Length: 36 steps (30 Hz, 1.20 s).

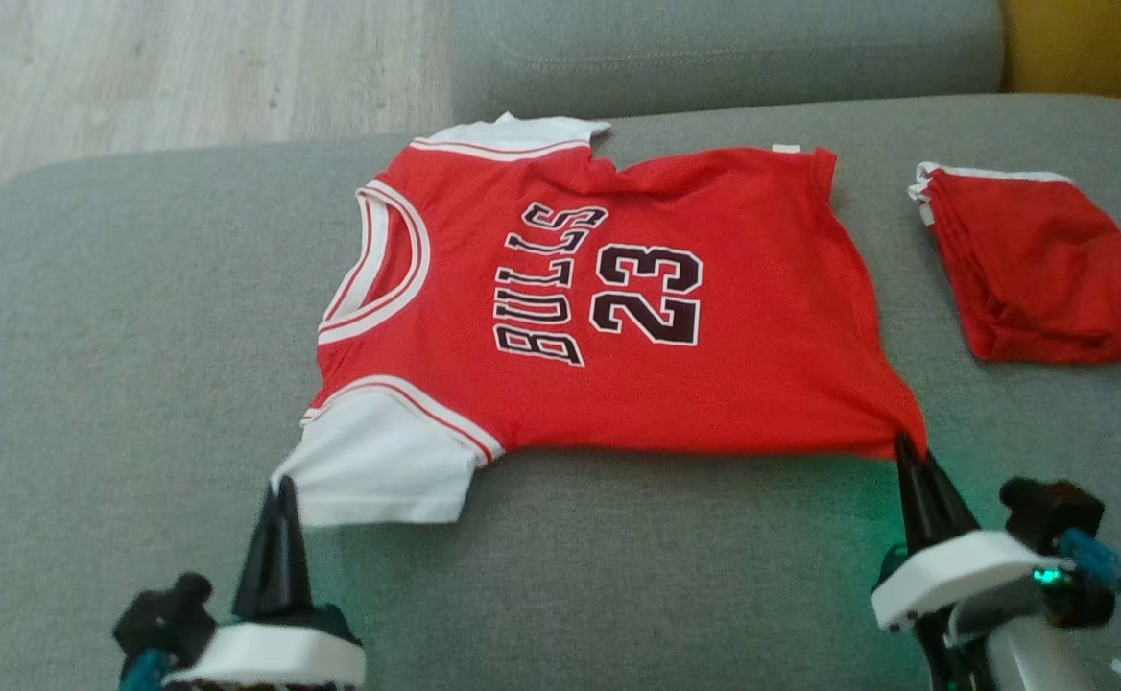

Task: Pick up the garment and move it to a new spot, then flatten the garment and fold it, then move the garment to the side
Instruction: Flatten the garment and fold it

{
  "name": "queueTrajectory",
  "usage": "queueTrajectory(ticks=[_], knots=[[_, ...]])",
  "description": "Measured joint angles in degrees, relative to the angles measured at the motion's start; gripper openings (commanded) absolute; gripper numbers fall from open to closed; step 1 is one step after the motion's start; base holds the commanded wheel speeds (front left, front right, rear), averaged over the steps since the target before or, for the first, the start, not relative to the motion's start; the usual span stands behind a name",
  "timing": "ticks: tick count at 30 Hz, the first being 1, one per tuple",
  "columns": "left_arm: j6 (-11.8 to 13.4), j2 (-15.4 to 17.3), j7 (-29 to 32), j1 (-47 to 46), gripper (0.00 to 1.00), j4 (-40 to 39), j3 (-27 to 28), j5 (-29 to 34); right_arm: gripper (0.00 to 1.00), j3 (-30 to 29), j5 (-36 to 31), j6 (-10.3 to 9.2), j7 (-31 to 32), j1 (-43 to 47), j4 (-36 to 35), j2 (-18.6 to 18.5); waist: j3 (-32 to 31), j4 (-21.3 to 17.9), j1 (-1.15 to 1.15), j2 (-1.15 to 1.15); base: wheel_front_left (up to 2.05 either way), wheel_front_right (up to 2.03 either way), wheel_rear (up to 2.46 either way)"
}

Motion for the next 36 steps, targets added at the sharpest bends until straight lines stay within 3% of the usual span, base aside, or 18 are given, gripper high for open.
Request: queueTrajectory(ticks=[5, 9, 15, 20, 23, 27, 32, 36], knots=[[-0.5, 0.1, 0.0, -4.2, 0.0, -1.8, 0.5, -1.4, 0.0, -0.3, -2.4, 0.0, 3.4, -2.1, -5.5, 0.0, 2.3, -0.1, 0.0, 0.0, 0.0, 0.0, 0.0], [-1.1, 0.2, 1.4, -15.1, 0.0, -1.9, -2.4, -1.7, 0.0, -0.3, -3.8, 0.0, 8.4, -9.7, -9.5, -0.9, 5.6, -0.1, 0.01, 0.0, 0.0, 0.0, 0.0], [-2.0, 2.9, 12.2, -43.2, 0.0, 1.5, -2.6, -5.9, 0.0, 0.3, -3.2, 0.0, 19.6, -32.5, -11.0, -6.2, 13.2, 0.1, 0.03, 0.0, 0.0, 0.0, 0.0], [-2.0, 8.9, 16.2, -68.6, 0.0, 10.9, -2.4, -4.3, 0.0, 5.0, -2.0, 0.0, 22.8, -57.6, -1.1, -7.9, 20.9, -0.7, 0.04, 0.0, 0.0, 0.0, 0.0], [-2.0, 9.8, 14.8, -80.2, 0.0, 17.8, -1.8, -4.2, 0.0, 6.3, -4.7, 0.0, 18.1, -70.3, 7.4, -7.9, 24.9, -1.7, 0.04, -0.01, 0.0, 0.0, 0.0], [-1.0, 9.4, 7.7, -93.3, 0.0, 26.2, 0.6, -4.1, 0.0, 2.7, -6.9, 0.0, 7.9, -82.7, 17.9, -6.0, 29.1, -2.8, 0.04, -0.01, 0.0, 0.0, 0.0], [-0.5, 9.8, 0.6, -102.6, 0.0, 32.5, 2.7, -3.2, 0.0, 1.2, -10.3, 0.0, -4.1, -90.0, 27.7, -3.2, 31.6, -4.0, 0.03, -0.01, 0.0, 0.0, 0.0], [-1.3, 9.8, -0.3, -104.5, 0.0, 31.6, 5.0, -3.3, 0.0, -1.2, -11.9, 0.0, -7.1, -93.0, 31.5, -3.1, 32.5, -4.0, 0.0, 0.0, 0.0, 0.0, 0.0]])
